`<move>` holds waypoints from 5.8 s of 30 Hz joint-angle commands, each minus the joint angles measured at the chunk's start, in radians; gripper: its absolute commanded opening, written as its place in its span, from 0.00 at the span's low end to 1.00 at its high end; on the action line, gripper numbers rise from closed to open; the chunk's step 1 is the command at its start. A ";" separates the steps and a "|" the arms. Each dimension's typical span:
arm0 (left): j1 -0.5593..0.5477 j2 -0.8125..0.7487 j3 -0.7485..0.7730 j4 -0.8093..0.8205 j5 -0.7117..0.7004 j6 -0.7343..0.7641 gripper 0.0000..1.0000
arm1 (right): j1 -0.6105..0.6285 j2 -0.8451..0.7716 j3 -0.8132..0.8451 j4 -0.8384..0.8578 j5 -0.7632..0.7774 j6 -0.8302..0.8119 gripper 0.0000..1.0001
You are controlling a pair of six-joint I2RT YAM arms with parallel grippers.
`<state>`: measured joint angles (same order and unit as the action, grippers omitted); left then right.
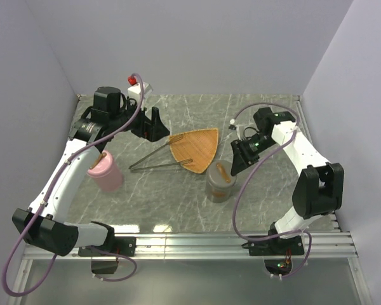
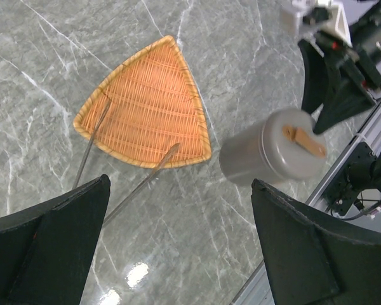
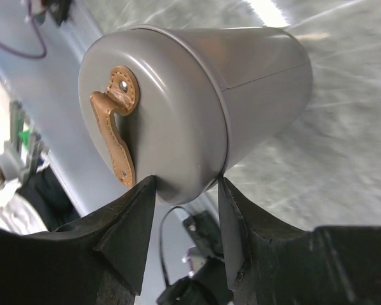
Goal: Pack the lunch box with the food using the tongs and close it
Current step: Move the packing box to the center of the board, then adjust the box lid on the packing box.
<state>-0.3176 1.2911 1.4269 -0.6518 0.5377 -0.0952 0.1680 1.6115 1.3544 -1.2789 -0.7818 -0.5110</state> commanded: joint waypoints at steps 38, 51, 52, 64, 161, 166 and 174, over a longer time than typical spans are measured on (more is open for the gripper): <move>0.901 0.416 0.058 -0.718 0.120 0.954 0.67 | 0.194 -0.033 0.006 0.139 0.164 0.180 0.53; 0.804 0.314 -0.204 -0.720 0.070 1.086 0.49 | 0.191 -0.016 0.012 0.125 0.179 0.169 0.53; 0.787 0.291 -0.239 -0.721 0.067 1.097 0.49 | 0.192 -0.015 0.012 0.125 0.179 0.170 0.53; 0.494 0.211 -0.375 -0.565 0.145 0.901 0.43 | 0.194 -0.012 -0.001 0.136 0.167 0.181 0.53; -0.279 -0.352 -0.462 0.146 0.064 0.515 0.75 | 0.554 -0.302 -0.050 0.454 0.458 0.043 0.60; -0.279 -0.351 -0.462 0.161 0.073 0.514 0.75 | 0.582 -0.280 -0.161 0.489 0.496 0.063 0.60; -0.348 -0.279 -0.428 0.086 0.028 0.584 0.63 | 0.584 -0.252 -0.251 0.521 0.492 0.117 0.59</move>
<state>-0.6334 1.0126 0.9695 -0.5533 0.5953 0.4522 0.7437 1.3212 1.1740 -0.7017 -0.3309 -0.4145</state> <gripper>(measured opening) 0.654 0.595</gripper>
